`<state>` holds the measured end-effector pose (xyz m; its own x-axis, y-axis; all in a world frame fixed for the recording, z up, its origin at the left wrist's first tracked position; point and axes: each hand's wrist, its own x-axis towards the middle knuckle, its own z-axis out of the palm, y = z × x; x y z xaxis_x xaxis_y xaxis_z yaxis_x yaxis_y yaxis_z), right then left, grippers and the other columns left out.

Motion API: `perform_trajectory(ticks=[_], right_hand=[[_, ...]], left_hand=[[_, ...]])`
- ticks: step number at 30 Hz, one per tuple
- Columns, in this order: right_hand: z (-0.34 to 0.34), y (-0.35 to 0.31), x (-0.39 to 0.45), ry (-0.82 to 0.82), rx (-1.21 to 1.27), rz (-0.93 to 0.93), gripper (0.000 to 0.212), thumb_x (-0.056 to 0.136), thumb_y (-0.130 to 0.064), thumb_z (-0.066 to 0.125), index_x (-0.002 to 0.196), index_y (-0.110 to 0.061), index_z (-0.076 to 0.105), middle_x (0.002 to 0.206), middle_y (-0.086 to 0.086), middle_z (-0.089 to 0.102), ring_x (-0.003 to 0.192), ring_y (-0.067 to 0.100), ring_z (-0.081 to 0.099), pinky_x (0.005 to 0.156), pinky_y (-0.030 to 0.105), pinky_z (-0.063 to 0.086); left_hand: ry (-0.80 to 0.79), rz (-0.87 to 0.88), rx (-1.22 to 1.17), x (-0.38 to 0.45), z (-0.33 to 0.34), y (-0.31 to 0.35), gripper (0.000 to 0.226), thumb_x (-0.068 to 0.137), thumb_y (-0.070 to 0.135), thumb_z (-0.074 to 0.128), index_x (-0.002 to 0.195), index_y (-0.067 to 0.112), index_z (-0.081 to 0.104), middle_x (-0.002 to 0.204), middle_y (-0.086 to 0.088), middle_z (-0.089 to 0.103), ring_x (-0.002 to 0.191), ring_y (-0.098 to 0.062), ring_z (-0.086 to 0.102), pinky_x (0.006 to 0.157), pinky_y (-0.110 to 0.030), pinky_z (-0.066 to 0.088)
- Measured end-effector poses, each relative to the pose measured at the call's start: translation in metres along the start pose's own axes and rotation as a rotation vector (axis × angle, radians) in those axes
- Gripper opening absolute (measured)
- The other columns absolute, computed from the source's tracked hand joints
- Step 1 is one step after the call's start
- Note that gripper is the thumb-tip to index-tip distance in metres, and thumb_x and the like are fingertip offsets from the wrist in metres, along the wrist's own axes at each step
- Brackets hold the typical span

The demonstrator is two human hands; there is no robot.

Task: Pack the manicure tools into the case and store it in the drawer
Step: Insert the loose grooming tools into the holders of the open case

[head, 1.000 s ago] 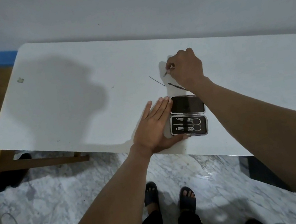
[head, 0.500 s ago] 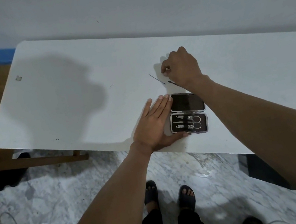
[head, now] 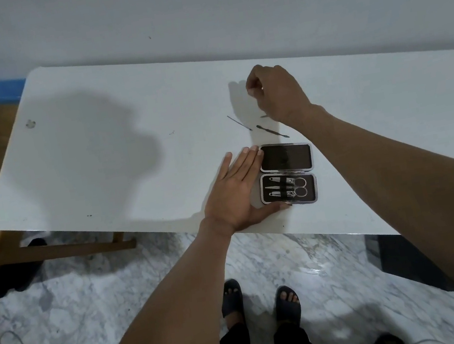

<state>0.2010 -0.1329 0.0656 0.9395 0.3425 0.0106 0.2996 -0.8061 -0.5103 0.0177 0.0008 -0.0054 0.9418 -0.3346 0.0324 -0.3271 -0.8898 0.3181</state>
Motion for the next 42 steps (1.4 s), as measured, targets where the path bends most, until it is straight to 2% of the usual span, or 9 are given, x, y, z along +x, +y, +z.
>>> perform_trajectory(ticks=[4,10,15,17,22,27,30,36,42], right_hand=[[-0.008,-0.002,-0.005,0.167,0.201,0.084,0.021,0.093,-0.010,0.057,0.108,-0.018,0.070,0.082,0.000,0.064,0.076,0.015,0.056,0.078,0.029,0.048],[-0.017,-0.002,-0.036,0.270,0.460,0.254,0.008,0.082,-0.013,0.067,0.085,-0.017,0.073,0.070,0.006,0.072,0.064,0.023,0.070,0.070,0.039,0.060],[-0.022,-0.003,-0.076,0.359,0.589,0.398,0.004,0.080,-0.011,0.072,0.083,-0.014,0.073,0.069,0.001,0.073,0.055,0.013,0.070,0.063,0.032,0.060],[-0.022,-0.004,-0.096,0.394,0.684,0.475,0.004,0.080,-0.008,0.072,0.084,-0.010,0.072,0.068,0.005,0.072,0.055,0.016,0.070,0.059,0.029,0.059],[-0.016,0.001,-0.142,0.483,0.777,0.638,0.004,0.078,-0.007,0.073,0.078,-0.008,0.070,0.070,0.012,0.073,0.059,0.025,0.073,0.061,0.035,0.063],[-0.008,0.003,-0.179,0.552,0.828,0.727,0.005,0.080,-0.003,0.073,0.081,-0.001,0.068,0.072,0.018,0.073,0.056,0.020,0.070,0.060,0.035,0.063],[-0.003,0.005,-0.190,0.616,0.831,0.783,0.005,0.080,-0.002,0.072,0.081,-0.001,0.068,0.072,0.017,0.073,0.056,0.025,0.071,0.061,0.037,0.064],[0.002,0.004,-0.195,0.683,0.879,0.843,0.007,0.082,0.001,0.069,0.080,-0.005,0.067,0.072,0.014,0.072,0.055,0.025,0.069,0.054,0.030,0.060],[0.010,0.004,-0.190,0.706,0.928,0.876,0.007,0.082,0.003,0.070,0.079,-0.002,0.065,0.068,0.010,0.070,0.055,0.024,0.069,0.059,0.033,0.063]], left_hand=[[0.019,0.003,-0.009,-0.001,0.001,-0.001,0.114,0.084,0.090,0.041,0.163,0.008,0.025,0.171,-0.005,0.026,0.160,-0.016,0.017,0.130,-0.050,0.014],[0.082,0.016,-0.046,-0.001,0.005,-0.003,0.115,0.082,0.088,0.051,0.160,0.006,0.032,0.168,-0.007,0.032,0.158,-0.019,0.024,0.129,-0.051,0.018],[0.064,0.023,-0.050,-0.002,0.003,-0.004,0.113,0.084,0.086,0.047,0.161,0.005,0.029,0.169,-0.009,0.030,0.158,-0.020,0.022,0.130,-0.050,0.015],[0.063,0.022,-0.044,-0.002,0.002,-0.003,0.112,0.084,0.086,0.046,0.161,0.006,0.029,0.169,-0.008,0.029,0.158,-0.020,0.022,0.131,-0.049,0.013],[0.063,0.022,-0.034,-0.003,0.000,-0.001,0.114,0.083,0.088,0.044,0.161,0.006,0.028,0.169,-0.009,0.029,0.158,-0.021,0.023,0.131,-0.046,0.010],[0.031,0.018,-0.017,-0.004,-0.002,0.000,0.118,0.081,0.091,0.038,0.162,0.006,0.024,0.170,-0.008,0.025,0.159,-0.020,0.018,0.131,-0.045,0.007],[0.028,0.008,-0.024,-0.005,-0.002,0.001,0.119,0.081,0.091,0.039,0.163,0.007,0.023,0.171,-0.007,0.024,0.160,-0.019,0.017,0.132,-0.043,0.004],[0.019,0.005,-0.017,-0.005,-0.001,0.000,0.118,0.081,0.092,0.038,0.163,0.008,0.021,0.171,-0.006,0.022,0.160,-0.018,0.016,0.132,-0.044,0.005],[0.008,0.001,-0.023,-0.004,-0.002,0.000,0.116,0.083,0.089,0.043,0.164,0.010,0.019,0.172,-0.005,0.020,0.160,-0.017,0.014,0.132,-0.042,0.002]])
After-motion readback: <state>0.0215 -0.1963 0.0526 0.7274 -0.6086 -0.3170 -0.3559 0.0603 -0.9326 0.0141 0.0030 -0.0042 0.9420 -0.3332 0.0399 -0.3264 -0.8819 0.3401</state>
